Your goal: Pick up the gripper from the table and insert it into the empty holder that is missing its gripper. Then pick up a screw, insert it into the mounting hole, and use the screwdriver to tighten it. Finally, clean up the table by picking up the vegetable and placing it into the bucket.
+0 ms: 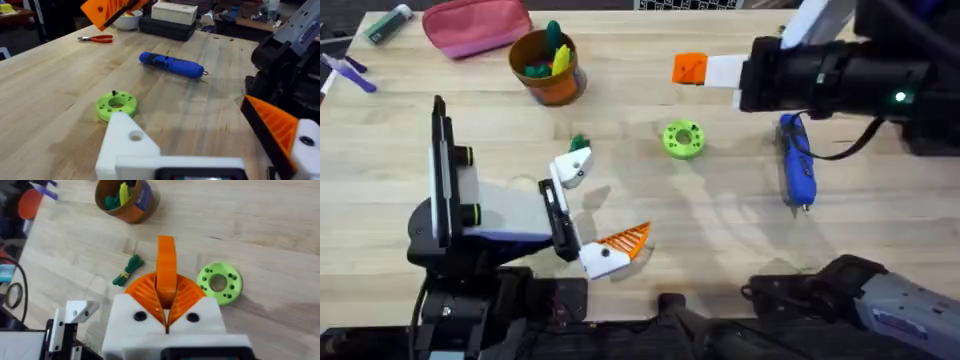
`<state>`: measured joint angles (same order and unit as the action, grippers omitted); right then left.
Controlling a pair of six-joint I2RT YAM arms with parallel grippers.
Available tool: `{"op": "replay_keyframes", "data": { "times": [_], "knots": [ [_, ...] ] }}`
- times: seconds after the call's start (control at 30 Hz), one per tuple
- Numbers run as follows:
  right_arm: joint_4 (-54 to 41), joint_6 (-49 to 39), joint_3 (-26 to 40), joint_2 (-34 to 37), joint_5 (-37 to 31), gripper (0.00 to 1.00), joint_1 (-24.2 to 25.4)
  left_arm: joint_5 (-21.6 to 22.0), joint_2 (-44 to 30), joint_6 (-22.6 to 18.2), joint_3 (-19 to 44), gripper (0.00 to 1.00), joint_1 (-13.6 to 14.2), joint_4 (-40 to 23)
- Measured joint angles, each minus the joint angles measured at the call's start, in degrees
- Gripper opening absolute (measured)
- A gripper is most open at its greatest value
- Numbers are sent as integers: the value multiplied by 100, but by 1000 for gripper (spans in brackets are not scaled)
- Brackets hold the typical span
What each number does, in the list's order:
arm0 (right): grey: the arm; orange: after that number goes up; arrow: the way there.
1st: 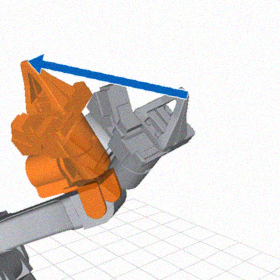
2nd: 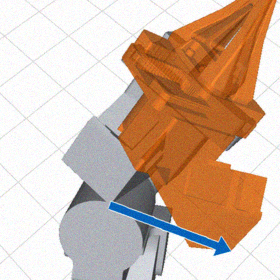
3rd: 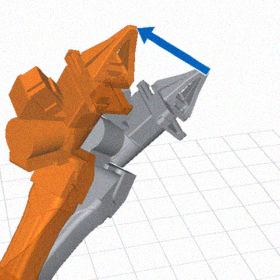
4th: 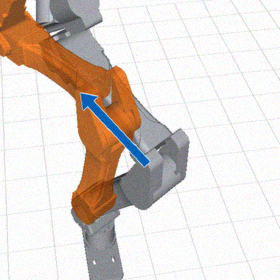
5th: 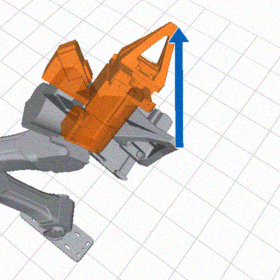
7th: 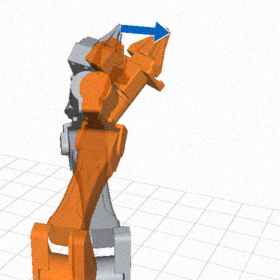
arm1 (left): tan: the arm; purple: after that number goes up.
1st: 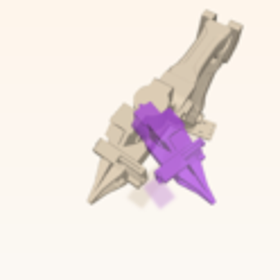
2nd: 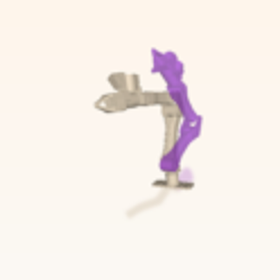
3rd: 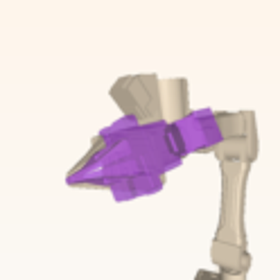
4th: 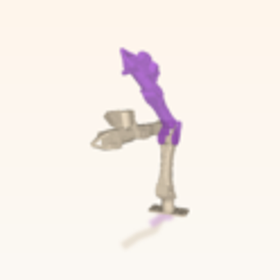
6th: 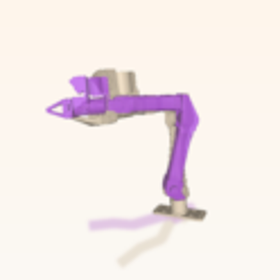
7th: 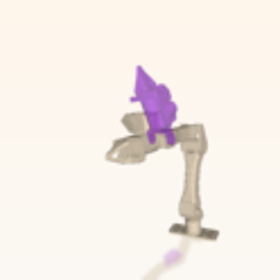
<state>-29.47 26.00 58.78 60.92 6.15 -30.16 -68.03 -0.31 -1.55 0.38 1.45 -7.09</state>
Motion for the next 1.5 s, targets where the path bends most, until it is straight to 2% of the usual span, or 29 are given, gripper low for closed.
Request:
{"op": "replay_keyframes", "data": {
  "times": [0.13, 0.3, 0.5, 0.57, 0.8, 1.17, 1.33, 1.5],
  "knots": [
    [850, 65, -487, -184, 532, 14, 206, 0, 1, 0, 0, 985, 0, 0],
    [2642, 557, -1415, -451, 1574, 13, 664, -13, 2, 0, 0, 986, 0, -2],
    [5523, 1918, -2646, -482, 3004, 13, 1394, -15, 2, 0, 0, 985, 0, -2],
    [6024, 2375, -2928, -480, 3361, 13, 1570, -16, 1, 0, 0, 985, 0, -2],
    [6140, 3215, -3381, -194, 4346, 13, 1769, -17, 2, 0, 0, 986, 0, -2],
    [6541, 3626, -3385, 1181, 5879, 12, 1743, -17, 0, 0, 0, 985, 0, -2],
    [6542, 3700, -3270, 1671, 6306, 12, 1477, -17, 1, 0, 0, 985, 0, -2],
    [6554, 3604, -2782, 2093, 6787, 12, 1168, -17, 2, 0, 0, 986, 0, -2]
  ]
}}
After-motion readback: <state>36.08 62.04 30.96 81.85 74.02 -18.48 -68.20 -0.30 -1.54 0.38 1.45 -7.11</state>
